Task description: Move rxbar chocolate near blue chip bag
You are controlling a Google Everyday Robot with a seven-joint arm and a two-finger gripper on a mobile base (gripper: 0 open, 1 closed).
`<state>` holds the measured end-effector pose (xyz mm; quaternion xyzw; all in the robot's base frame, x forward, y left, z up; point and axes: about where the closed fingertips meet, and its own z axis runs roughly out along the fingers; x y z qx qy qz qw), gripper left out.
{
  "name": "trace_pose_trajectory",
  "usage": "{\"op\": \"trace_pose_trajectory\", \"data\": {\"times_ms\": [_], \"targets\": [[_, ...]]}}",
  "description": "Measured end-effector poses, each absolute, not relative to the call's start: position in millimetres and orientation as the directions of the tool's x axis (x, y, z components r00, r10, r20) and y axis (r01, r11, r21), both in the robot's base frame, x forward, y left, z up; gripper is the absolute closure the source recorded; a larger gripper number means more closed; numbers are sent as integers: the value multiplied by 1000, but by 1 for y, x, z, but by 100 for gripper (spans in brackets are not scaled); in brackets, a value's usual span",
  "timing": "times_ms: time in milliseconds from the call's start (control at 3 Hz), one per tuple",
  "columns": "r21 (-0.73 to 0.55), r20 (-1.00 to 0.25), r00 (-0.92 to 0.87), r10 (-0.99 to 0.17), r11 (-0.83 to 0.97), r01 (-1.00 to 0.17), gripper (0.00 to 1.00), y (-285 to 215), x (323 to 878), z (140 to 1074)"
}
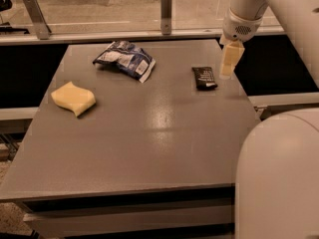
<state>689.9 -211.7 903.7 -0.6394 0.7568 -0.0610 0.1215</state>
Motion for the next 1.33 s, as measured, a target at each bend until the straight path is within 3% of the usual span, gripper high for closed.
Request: {"op": "trace_pose_trajectory", "data": {"times_ms": [1000,1333], "targets": [[-328,-49,-147,-988,155,-932,93,-216,687,911],[-321,-52,-157,-986,165,-933,100,-219,680,904]]}}
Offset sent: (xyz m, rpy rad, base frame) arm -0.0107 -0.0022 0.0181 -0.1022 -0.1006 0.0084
